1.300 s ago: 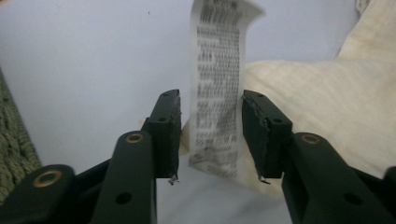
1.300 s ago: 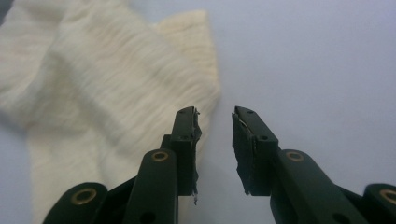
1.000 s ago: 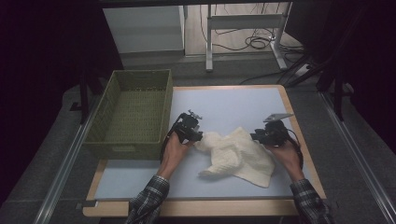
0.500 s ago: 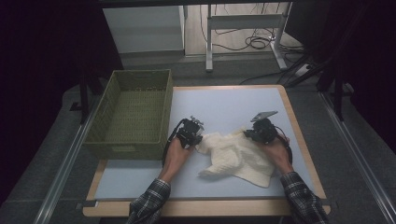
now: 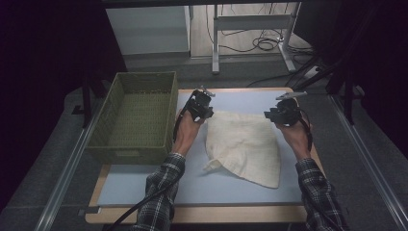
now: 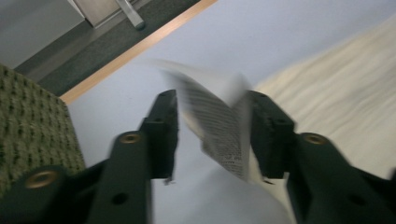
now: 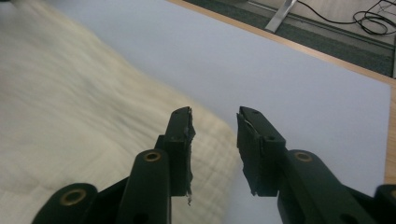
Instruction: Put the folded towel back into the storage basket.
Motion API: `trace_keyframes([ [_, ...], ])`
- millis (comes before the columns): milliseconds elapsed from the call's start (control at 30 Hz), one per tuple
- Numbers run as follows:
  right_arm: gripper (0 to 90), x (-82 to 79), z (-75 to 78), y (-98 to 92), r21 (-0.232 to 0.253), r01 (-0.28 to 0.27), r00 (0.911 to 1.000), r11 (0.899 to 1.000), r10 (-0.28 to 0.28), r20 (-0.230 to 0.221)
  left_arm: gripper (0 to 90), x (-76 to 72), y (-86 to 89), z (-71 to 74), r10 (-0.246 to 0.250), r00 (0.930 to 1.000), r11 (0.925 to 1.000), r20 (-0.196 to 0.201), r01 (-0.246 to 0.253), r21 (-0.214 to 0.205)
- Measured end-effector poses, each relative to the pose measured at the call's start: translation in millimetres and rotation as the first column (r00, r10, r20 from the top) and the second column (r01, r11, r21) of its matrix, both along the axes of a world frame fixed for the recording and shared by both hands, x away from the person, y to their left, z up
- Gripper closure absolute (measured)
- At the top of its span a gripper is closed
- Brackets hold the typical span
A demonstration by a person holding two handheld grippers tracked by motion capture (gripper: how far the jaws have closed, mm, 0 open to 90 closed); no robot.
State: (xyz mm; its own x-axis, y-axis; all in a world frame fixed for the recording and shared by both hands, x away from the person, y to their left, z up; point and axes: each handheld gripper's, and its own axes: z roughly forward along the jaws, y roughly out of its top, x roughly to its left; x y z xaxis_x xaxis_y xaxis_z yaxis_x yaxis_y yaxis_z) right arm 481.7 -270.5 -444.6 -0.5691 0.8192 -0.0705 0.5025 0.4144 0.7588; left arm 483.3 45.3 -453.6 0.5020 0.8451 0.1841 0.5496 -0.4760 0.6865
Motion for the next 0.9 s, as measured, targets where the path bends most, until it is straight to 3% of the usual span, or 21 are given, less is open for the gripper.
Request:
trace_keyframes([
  [167, 60.2, -13.1, -10.9, -12.0, 0.020, -0.015, 0.9987, 1.000, 0.016, -0.049, 45.6, -19.7, 4.1, -19.9, -0.038, 0.9975, 0.9978, -0.060, 0.034, -0.057],
  [200, 59.9, -23.2, -16.8, -16.1, 0.034, -0.027, 0.9975, 0.999, 0.029, -0.065, 44.6, -28.8, 5.3, -25.4, -0.060, 0.9954, 0.9959, -0.076, 0.054, -0.073],
  [267, 59.9, -26.8, -18.8, -17.0, 0.033, -0.030, 0.9974, 0.999, 0.032, -0.064, 43.6, -34.0, 5.6, -27.8, -0.068, 0.9944, 0.9956, -0.081, 0.062, -0.070],
  [333, 60.0, -41.3, -25.3, -19.7, 0.027, -0.043, 0.9960, 0.999, 0.045, -0.078, 41.9, -48.2, 8.0, -32.6, -0.089, 0.9922, 0.9928, -0.087, 0.081, -0.088],
  [533, 60.1, -59.3, -35.0, -23.6, 0.027, -0.060, 0.9935, 0.998, 0.062, -0.095, 40.0, -60.5, 11.0, -41.0, -0.101, 0.9899, 0.9907, -0.100, 0.091, -0.101],
  [667, 59.5, -70.7, -38.8, -27.9, 0.054, -0.068, 0.9916, 0.996, 0.073, -0.107, 37.3, -69.2, 14.0, -46.4, -0.130, 0.9837, 0.9824, -0.124, 0.111, -0.150],
  [700, 59.2, -78.3, -40.9, -29.6, 0.061, -0.076, 0.9903, 0.995, 0.082, -0.112, 36.7, -77.2, 15.2, -49.4, -0.145, 0.9809, 0.9779, -0.130, 0.122, -0.170],
  [800, 59.2, -86.0, -43.1, -31.2, 0.060, -0.083, 0.9886, 0.995, 0.090, -0.121, 36.8, -90.0, 16.8, -53.6, -0.170, 0.9757, 0.9716, -0.138, 0.142, -0.189],
  [867, 59.7, -102.0, -47.7, -34.6, 0.078, -0.094, 0.9850, 0.992, 0.104, -0.137, 38.5, -105.5, 19.2, -57.2, -0.188, 0.9718, 0.9667, -0.142, 0.158, -0.201],
  [900, 59.8, -107.8, -49.3, -35.8, 0.081, -0.099, 0.9832, 0.992, 0.110, -0.145, 39.6, -105.5, 19.2, -57.2, -0.188, 0.9718, 0.9667, -0.142, 0.158, -0.201],
])
